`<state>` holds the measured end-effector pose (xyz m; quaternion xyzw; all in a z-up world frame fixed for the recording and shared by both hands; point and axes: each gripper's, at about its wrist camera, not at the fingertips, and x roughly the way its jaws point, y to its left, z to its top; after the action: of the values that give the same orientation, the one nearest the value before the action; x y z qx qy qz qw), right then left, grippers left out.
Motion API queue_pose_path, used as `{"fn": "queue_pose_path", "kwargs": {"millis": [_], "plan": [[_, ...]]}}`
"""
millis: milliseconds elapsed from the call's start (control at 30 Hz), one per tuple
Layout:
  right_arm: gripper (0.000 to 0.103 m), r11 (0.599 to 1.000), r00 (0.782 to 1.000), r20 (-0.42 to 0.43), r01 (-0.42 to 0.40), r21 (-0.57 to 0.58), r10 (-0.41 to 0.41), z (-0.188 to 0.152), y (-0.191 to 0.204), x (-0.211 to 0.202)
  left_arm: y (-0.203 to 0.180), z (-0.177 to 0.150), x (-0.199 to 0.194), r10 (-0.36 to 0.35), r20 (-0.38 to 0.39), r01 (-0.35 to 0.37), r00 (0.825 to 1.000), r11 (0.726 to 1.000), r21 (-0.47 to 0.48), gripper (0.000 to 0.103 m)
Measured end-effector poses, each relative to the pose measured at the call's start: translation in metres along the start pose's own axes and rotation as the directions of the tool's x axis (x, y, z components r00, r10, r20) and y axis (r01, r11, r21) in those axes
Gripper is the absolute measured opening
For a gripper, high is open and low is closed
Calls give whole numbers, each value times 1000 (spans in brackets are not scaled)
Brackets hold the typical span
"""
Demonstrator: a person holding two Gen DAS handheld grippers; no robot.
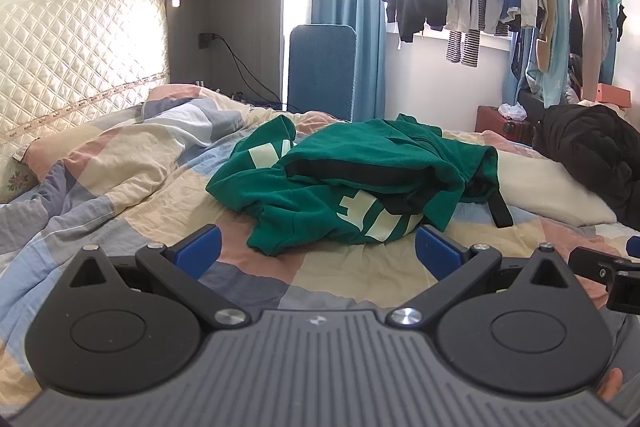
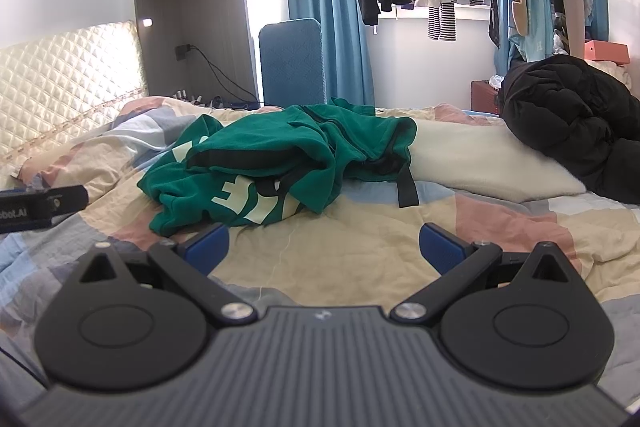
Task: Fold large clothes
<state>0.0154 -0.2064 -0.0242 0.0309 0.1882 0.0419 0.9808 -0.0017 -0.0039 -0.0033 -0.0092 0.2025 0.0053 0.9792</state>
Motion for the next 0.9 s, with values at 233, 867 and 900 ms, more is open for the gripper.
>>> {"fn": "queue_pose_path", "kwargs": {"millis": [233, 867, 900], "plan": [[103, 1000, 1000, 0, 0, 3, 0, -1, -2, 0, -1, -1, 2, -14, -9, 14, 1000, 1000, -8, 103], [103, 1000, 1000, -8, 0, 0, 0, -7, -1, 3, -2, -2, 4, -9, -13, 9, 1000, 1000, -1, 103], [103, 1000, 1000, -8, -1, 0, 1, -8, -1, 3, -2, -2, 4, -8, -12, 8, 1000, 1000, 0, 103]]}}
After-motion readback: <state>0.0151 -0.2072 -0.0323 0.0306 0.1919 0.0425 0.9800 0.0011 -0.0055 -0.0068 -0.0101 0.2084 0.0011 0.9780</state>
